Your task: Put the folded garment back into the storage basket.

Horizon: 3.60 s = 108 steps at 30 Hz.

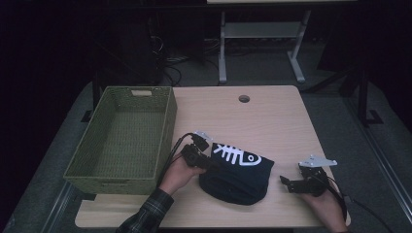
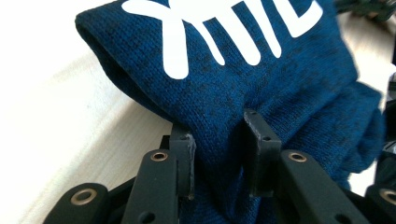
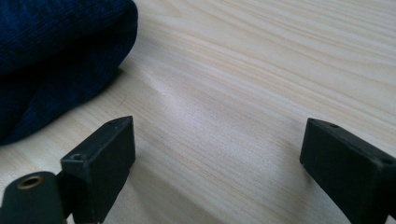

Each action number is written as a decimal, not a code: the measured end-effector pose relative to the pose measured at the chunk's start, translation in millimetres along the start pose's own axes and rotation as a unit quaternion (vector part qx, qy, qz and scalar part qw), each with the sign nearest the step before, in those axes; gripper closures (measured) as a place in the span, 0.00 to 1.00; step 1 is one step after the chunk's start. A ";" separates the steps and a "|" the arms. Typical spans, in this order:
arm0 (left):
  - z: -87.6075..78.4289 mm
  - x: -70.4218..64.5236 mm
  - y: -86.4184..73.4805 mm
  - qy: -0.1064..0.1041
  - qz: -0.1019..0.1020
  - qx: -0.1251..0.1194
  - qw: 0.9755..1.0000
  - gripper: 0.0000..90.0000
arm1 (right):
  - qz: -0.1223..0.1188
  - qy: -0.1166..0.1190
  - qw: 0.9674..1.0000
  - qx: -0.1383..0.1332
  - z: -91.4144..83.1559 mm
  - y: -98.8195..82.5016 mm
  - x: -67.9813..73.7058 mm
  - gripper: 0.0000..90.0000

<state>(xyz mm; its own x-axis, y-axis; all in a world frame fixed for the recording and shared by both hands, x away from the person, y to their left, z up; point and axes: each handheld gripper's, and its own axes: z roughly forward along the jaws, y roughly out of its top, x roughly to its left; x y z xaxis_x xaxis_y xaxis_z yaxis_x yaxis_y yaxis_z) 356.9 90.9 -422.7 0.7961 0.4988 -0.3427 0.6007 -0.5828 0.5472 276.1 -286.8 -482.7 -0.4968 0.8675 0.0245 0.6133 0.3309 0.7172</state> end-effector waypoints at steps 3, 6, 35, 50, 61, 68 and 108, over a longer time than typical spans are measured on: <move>-8.1 -3.8 5.5 -0.002 0.002 -0.003 1.000 0.77 | 0.002 0.000 1.000 0.001 -0.1 0.0 0.3 0.11; -15.6 -7.7 12.4 -0.008 0.010 0.000 1.000 0.77 | 0.002 0.000 1.000 0.001 -0.1 0.0 0.3 0.11; -110.8 -31.6 58.8 0.005 0.046 -0.011 0.999 0.77 | 0.003 0.000 1.000 -0.001 0.1 -0.1 0.3 0.11; -167.5 -29.3 58.1 0.019 0.038 -0.017 0.999 0.77 | 0.003 0.000 1.000 -0.001 0.1 -0.1 0.2 0.12; -204.9 -26.1 52.7 0.036 0.026 -0.035 0.998 0.77 | 0.003 -0.001 1.000 -0.002 0.1 -0.1 0.1 0.12; -223.5 -24.2 49.0 0.050 0.020 -0.042 0.998 0.77 | 0.003 -0.001 1.000 -0.002 0.1 -0.1 0.1 0.12; -336.0 20.9 -29.1 0.081 -0.044 -0.122 0.988 0.77 | 0.001 -0.001 1.000 -0.002 0.0 -0.1 -0.2 0.12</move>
<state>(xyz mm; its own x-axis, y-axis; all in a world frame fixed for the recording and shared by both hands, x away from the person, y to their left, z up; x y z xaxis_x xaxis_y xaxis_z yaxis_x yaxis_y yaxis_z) 331.5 333.9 -189.2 0.7070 0.6485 -0.2820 0.6168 -0.3704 0.6945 276.1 -287.1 -482.8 -0.4943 0.8690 0.0244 0.6115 0.3277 0.7202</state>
